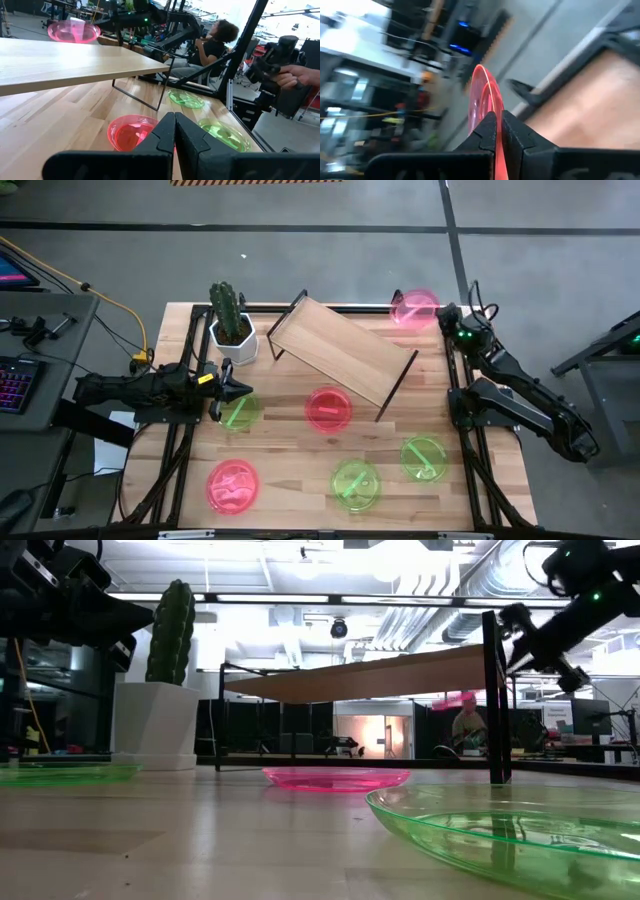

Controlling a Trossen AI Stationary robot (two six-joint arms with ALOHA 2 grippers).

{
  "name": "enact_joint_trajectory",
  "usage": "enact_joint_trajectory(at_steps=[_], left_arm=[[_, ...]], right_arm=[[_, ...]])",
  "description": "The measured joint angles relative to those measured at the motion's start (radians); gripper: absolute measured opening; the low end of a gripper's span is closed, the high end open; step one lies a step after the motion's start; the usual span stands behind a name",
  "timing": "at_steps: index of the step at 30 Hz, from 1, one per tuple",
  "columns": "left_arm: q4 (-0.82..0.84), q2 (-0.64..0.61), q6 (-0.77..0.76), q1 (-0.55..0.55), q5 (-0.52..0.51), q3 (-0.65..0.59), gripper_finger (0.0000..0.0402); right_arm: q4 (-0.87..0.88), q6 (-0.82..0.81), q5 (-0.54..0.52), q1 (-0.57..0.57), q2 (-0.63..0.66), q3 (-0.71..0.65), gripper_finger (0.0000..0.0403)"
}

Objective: Place and stack plates onto a shelf
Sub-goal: Put the top right light pink plate on the shelf

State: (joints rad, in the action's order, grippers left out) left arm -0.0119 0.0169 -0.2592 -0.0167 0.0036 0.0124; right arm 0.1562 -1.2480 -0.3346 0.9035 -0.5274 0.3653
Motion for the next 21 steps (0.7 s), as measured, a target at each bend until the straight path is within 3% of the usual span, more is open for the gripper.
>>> enact_joint_trajectory(at_steps=[5, 9, 16, 21], left_arm=[[0.000, 0.000, 0.000, 0.000, 0.000, 0.000, 0.0001], [0.000, 0.000, 0.000, 0.000, 0.000, 0.000, 0.0001], [0.000, 0.000, 0.000, 0.000, 0.000, 0.000, 0.0001], [0.000, 0.000, 0.000, 0.000, 0.000, 0.000, 0.0001]], right_arm=[[-0.245, 0.019, 0.110, 0.000, -0.014, 0.000, 0.0000], [-0.357, 0.032, 0.278, -0.001, -0.049, 0.013, 0.0000], [-0.244, 0.220, 0.682, -0.014, -0.123, 0.201, 0.0000], [0.091, 0.415, 0.778, -0.054, -0.181, 0.411, 0.0000]])
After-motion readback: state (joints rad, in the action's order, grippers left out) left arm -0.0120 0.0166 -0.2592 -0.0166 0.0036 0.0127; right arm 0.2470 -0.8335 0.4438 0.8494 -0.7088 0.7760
